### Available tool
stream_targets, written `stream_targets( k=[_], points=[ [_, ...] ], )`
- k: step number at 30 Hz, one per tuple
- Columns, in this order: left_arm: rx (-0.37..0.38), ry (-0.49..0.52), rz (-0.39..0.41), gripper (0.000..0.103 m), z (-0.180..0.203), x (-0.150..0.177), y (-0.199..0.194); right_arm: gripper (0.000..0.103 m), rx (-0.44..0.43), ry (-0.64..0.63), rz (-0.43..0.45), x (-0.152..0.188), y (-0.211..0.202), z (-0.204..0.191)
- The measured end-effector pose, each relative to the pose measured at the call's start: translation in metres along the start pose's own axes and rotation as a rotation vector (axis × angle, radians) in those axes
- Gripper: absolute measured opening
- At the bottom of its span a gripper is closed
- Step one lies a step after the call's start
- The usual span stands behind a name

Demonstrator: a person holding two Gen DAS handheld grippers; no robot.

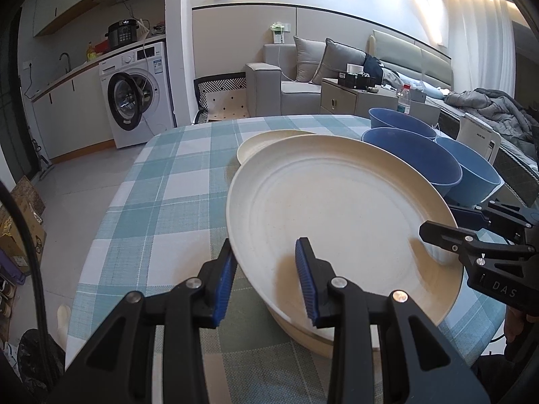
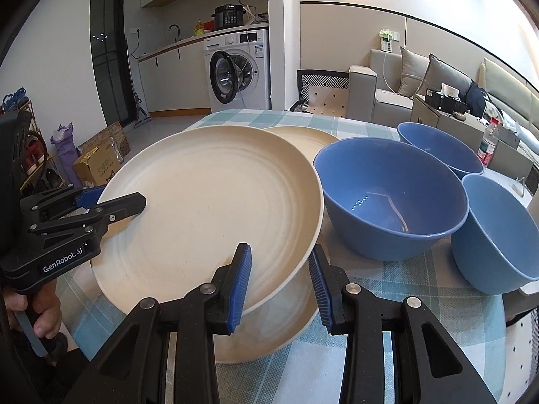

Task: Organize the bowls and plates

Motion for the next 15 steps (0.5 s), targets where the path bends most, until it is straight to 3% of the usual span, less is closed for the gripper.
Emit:
stream_targets(
  k=[15],
  points=[
    [0.013,0.008,-0.052,0.034,0.004,0.019,0.015,0.037,0.034,-0.048,-0.033,0.015,0.013,0.003]
  ],
)
Point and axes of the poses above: each gripper's, at about its wrist camera, not at the fingertips, and y roughly the way its jaws point, z to its right, x to its underside, the point moved 7 cm from there along y, roughly the way its jaws point, and after that the axes turned 2 degrees about -z, right-handed, at the moved point
